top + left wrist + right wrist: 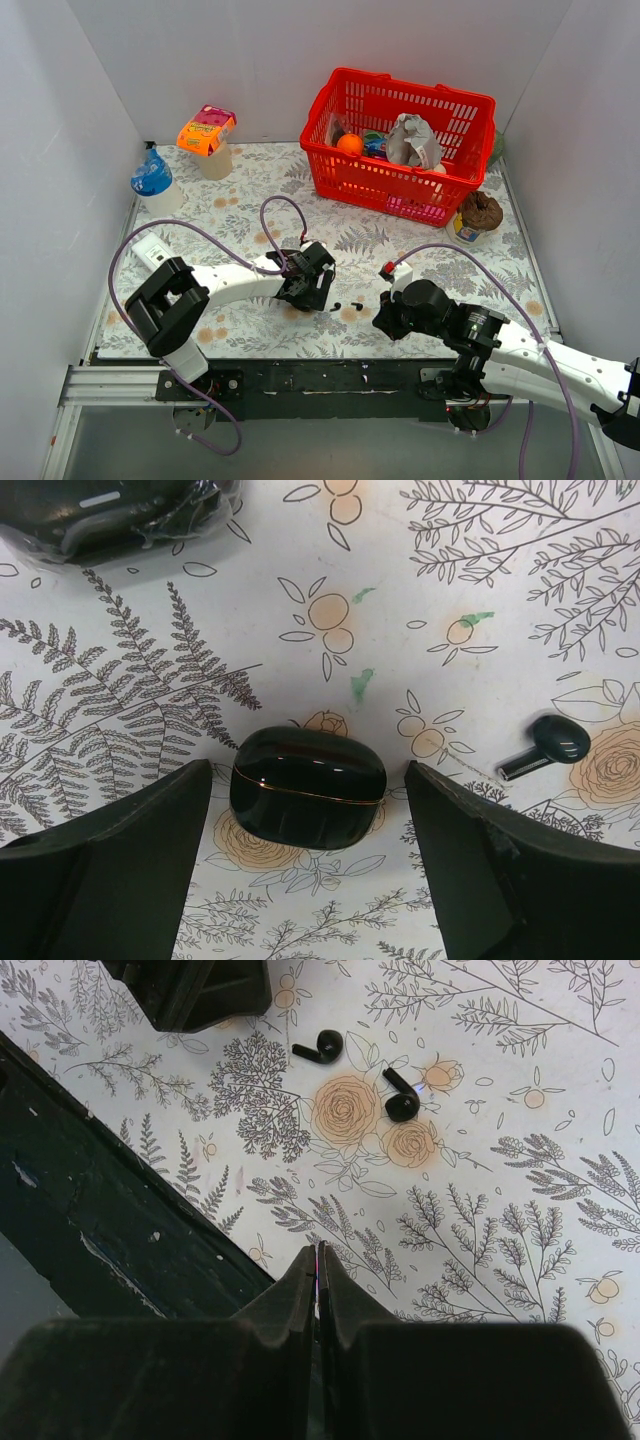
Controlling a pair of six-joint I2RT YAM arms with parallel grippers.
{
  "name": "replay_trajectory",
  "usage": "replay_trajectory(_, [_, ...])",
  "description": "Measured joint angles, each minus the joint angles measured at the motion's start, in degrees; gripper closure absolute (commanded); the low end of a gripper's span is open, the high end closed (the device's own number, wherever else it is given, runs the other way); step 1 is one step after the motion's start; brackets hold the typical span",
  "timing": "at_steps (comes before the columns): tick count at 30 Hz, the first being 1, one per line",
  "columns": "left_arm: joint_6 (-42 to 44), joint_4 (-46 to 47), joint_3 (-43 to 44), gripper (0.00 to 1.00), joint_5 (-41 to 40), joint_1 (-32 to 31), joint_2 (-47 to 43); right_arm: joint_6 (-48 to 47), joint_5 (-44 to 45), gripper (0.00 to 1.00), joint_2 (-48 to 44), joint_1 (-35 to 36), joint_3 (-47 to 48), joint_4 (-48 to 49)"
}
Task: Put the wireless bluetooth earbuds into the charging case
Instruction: Pick up the charging case at the center of the board.
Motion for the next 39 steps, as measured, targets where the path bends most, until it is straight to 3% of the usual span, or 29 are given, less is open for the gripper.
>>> replay_trajectory(3, [0.2,-0.1,0.0,0.22,0.0,0.0,0.0,0.0,0.0,0.90,0.2,0.0,0.0,0.0])
replay_trajectory(8, [0.8,-0.1,0.0,0.40,0.8,0.0,0.0,-0.1,0.0,0.90,0.3,0.0,0.0,0.0])
replay_trajectory(13, [2.1,-0.5,0.0,0.49,1.9,0.0,0.0,-0.2,0.0,0.90,0.2,0.0,0.0,0.0])
replay_trajectory(17, [2.6,-0.6,0.1,0.68,2.4,0.0,0.0,-0.2,0.0,0.90,-0.2,0.0,0.0,0.0])
replay_trajectory(18, [2.6,-0.6,0.1,0.83,2.5,0.0,0.0,-0.2,0.0,0.90,-0.3,0.0,0.0,0.0])
replay_trajectory(20, [2.7,-0.6,0.1,1.00,2.5,0.0,0.0,-0.1,0.0,0.90,-0.4,0.0,0.0,0.0])
replay_trajectory(26, [2.3,2.4,-2.9,1.00,2.3,-0.4,-2.8,0.1,0.0,0.87,-0.4,0.0,0.1,0.0])
replay_trajectory(27, [2.2,3.8,-4.5,1.00,2.3,-0.6,-4.5,0.1,0.0,0.74,-0.3,0.0,0.3,-0.1])
replay_trajectory(31, [3.0,10.5,-13.8,1.00,2.3,-3.7,-16.2,-0.1,-0.4,0.60,1.4,0.0,5.1,-1.1])
replay_trajectory(33, [5.3,18.6,-19.8,1.00,2.3,-6.5,-25.9,-0.6,-1.0,0.54,3.3,0.0,9.4,-1.2])
replay_trajectory(39, [16.2,48.1,-36.7,1.00,5.3,-11.5,-47.0,-1.6,-3.0,0.46,10.1,0.0,22.8,-1.7])
